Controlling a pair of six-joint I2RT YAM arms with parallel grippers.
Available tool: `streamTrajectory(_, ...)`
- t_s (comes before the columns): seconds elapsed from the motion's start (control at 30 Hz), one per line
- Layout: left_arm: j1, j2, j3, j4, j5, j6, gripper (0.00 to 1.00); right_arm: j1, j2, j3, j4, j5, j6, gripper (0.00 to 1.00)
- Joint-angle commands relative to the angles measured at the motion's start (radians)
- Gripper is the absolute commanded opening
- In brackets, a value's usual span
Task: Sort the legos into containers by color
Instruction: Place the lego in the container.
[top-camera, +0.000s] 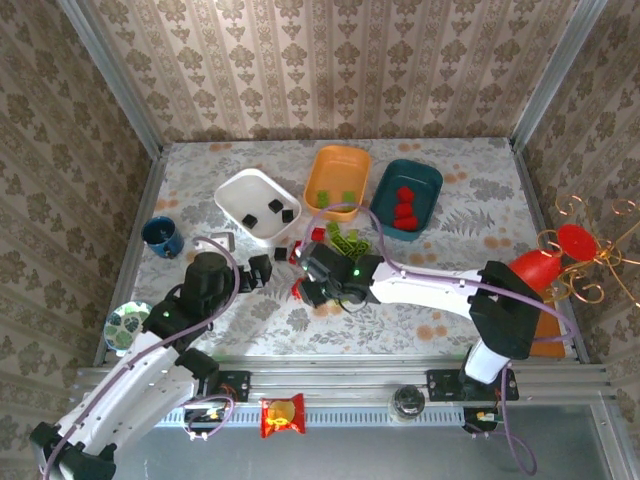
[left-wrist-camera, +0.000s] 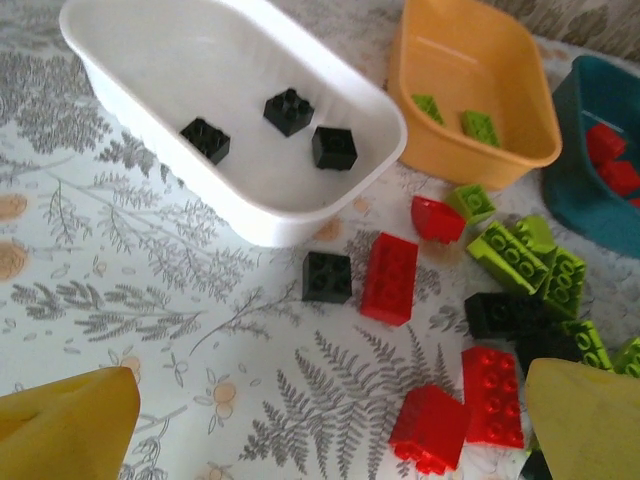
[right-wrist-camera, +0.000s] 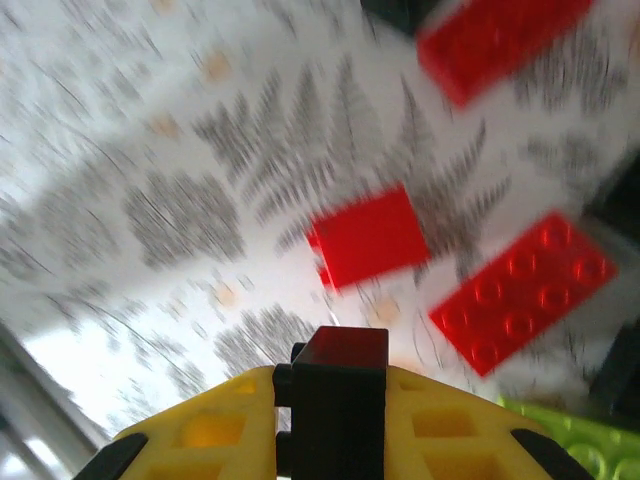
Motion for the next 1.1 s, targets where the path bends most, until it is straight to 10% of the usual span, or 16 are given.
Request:
streamTrajectory(0.0, -0.004, -0.036, -0.032, -0.039, -0.014, -0.049, 1.00, -0.058, 0.019, 0.135, 0.024, -0.037, -0.052, 0.21)
streamTrajectory(0.47, -0.007, -0.077, -0.075, -0.072, 0.013, -0.095, 1.00, -0.242, 0.654, 0.918, -0.106, -0.163, -0.058, 0.24)
streamTrajectory(0.63, -0.009, -0.060, -0.071, -0.068, 0.029, -0.083, 1.00, -0.258, 0.754, 1.089, -0.186, -0.166, -0.045, 0.53)
streamTrajectory(0.73, -0.010, -0.032, -0.073, -0.044, 0.054, -0.074, 1.00, -0.259, 0.705, 1.062, -0.171, -0.158, -0.045, 0.68)
streamTrajectory(1.07, -0.039, 0.243, -0.014, 0.074, 0.212, 0.001, 0.89, -0.259, 0.259, 0.446, 0.059, -0.058, 0.037, 0.75)
